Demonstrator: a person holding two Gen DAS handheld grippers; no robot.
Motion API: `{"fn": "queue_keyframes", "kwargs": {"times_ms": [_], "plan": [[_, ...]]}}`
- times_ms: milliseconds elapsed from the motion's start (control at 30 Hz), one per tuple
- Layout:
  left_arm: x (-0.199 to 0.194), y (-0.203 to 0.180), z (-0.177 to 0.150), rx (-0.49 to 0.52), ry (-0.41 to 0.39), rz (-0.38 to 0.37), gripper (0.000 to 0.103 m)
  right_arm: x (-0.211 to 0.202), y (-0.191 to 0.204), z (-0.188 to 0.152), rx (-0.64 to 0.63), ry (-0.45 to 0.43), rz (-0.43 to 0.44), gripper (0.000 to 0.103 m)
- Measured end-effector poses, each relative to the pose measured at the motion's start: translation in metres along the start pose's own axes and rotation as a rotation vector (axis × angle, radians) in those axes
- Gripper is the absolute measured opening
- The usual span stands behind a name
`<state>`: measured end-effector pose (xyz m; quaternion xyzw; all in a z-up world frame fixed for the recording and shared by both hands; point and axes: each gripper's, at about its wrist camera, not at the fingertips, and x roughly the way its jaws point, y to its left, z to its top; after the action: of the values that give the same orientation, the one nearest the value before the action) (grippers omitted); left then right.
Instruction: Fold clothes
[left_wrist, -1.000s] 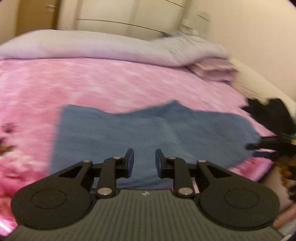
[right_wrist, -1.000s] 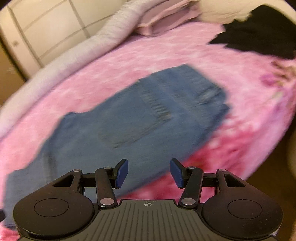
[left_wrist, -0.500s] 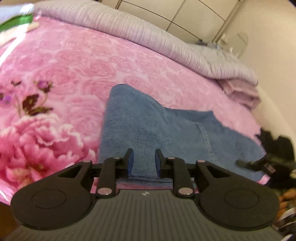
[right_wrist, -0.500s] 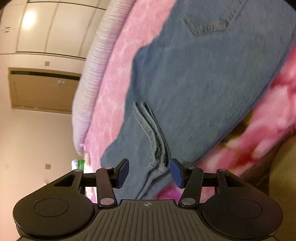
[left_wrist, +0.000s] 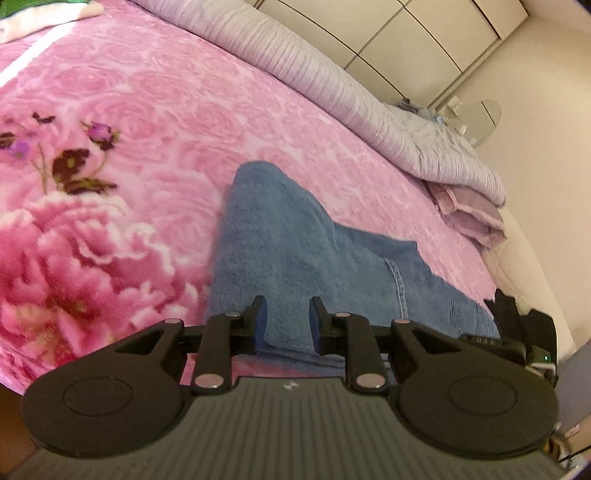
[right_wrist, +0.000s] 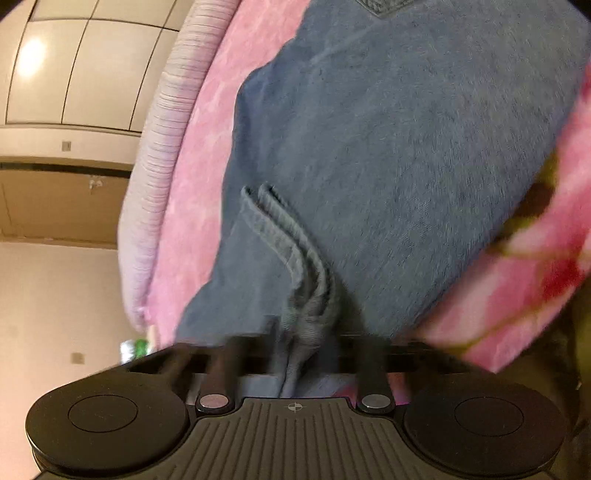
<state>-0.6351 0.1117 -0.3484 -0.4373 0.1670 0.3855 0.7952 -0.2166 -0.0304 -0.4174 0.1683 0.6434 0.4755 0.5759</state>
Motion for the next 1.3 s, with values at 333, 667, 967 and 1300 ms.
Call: {"fn": "queue_keyframes", "kwargs": {"times_ms": [333, 667, 967, 1300], "plan": [[0.024, -0.046, 0.012, 0.105, 0.073, -0.092, 0.020, -0.106, 0.022, 0.050, -0.427, -0.429, -0.085, 0.008], [0.097, -0.126, -0.028, 0.256, 0.220, -0.081, 0.020, -0.150, -0.060, 0.107, -0.291, -0.512, -0.217, 0.008], [0.132, -0.158, -0.041, 0.309, 0.270, -0.053, 0.020, -0.193, -0.114, 0.155, -0.206, -0.589, -0.245, 0.007], [0.144, -0.164, -0.049, 0.304, 0.289, -0.036, 0.020, -0.199, -0.109, 0.167, -0.269, -0.610, -0.222, 0.007]]}}
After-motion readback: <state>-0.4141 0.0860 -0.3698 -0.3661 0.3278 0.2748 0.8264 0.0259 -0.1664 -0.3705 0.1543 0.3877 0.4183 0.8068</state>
